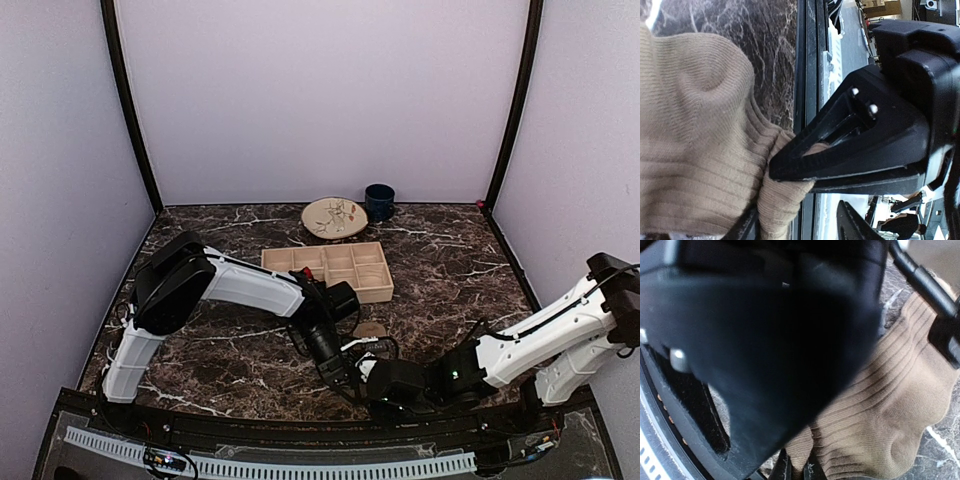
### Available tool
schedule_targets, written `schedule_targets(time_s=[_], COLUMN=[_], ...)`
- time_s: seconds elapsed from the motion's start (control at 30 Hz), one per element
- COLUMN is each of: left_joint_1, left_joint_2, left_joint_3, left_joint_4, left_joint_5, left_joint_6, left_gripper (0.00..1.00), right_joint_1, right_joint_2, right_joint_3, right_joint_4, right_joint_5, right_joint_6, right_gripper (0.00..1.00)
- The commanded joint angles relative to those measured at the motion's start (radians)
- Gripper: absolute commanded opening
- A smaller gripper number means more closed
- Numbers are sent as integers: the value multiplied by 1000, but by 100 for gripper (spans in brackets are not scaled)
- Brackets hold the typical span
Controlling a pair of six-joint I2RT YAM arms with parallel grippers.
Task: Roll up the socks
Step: Roll the sock at the center of the board.
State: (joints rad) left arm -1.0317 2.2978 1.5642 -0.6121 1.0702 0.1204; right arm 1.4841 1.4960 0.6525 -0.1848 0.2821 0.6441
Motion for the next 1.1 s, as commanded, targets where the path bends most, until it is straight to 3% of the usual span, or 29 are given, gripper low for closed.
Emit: schedule_targets(time_s=[0.0, 0.47, 1.07], left_joint_1=[22, 27, 25], left_joint_2=[-20, -24, 46], left_joint_3=[-54, -124, -105], left_joint_4=[108, 86, -75], left_joint_5=[-148, -464, -688], left_joint_6=[-52, -96, -82], left_gripper=[56, 59, 59], right_joint_1=[-14, -25, -27], right_joint_2=[-19, -73, -24], right_joint_3=[-28, -66, -72], right_joint_4=[35, 35, 117], right_joint_5=[-38, -13, 71], right_joint_6=[22, 58, 95], right_gripper=[4, 4, 4])
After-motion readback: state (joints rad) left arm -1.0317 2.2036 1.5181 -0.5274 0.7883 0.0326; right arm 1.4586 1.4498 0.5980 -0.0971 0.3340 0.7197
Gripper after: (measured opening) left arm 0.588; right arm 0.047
